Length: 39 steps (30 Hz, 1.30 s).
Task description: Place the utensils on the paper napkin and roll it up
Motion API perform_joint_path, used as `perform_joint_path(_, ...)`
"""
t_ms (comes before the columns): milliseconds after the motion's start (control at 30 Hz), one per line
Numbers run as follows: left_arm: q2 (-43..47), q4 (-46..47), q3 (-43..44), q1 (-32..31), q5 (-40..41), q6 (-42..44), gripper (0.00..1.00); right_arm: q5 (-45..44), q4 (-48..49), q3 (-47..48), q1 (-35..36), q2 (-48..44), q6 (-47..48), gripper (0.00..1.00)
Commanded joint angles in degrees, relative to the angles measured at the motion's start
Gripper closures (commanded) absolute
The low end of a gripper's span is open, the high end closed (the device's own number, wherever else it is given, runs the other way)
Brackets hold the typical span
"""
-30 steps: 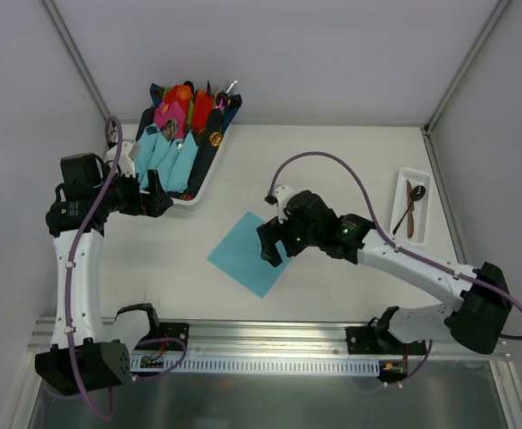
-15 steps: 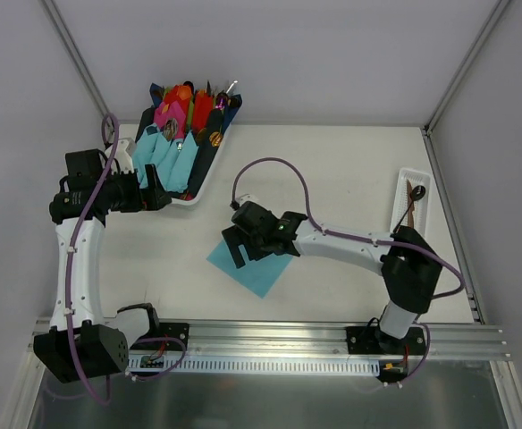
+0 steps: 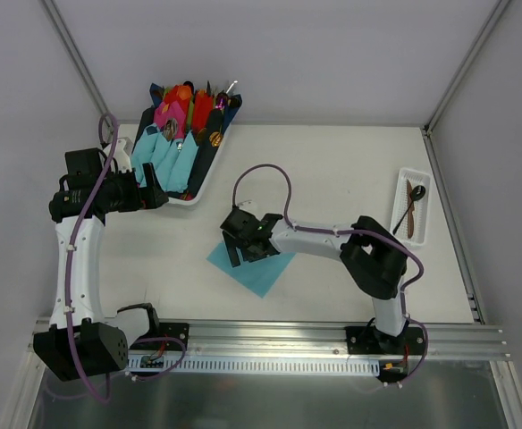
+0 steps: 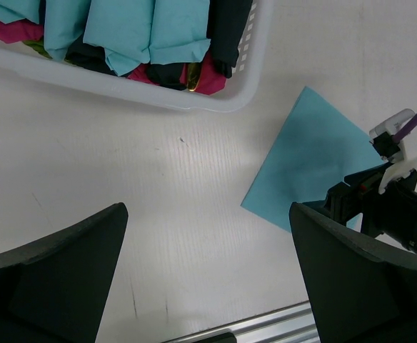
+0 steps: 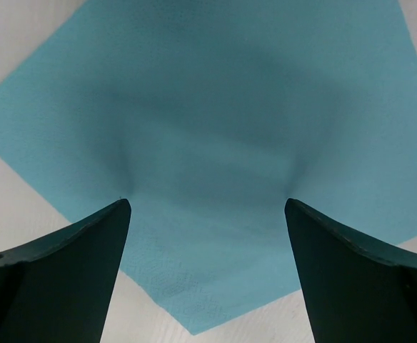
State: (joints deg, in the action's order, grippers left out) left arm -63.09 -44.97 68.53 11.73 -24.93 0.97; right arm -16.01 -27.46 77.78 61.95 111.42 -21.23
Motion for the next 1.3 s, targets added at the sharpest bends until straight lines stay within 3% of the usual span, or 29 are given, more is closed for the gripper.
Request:
perform_joint_path(0,0.86,-0.29,1.16,0.93,1.11,-0.18,0.01,-3.50,-1.10,-0.08,-0.60,1.70,-3.02,0.06)
perform_joint_path(467,-4.93,-0.29,6.52,1.72,-0.38,-0.01,0.01,0.01,4.52,-11.51,-10.45,-3.84,-0.66,0.08)
perform_joint_path(833,-11.17,-0.29,10.92,2.25,-1.61,0.08,0.01,3.26,4.35,-7.21,-17.83,-2.78,3.13,0.08)
perform_joint_path(1267,-11.09,-0.29,10.22,2.95,-1.70,2.19,0.01,5.55,2.51,-2.63,-18.27,-1.11,5.50,0.07)
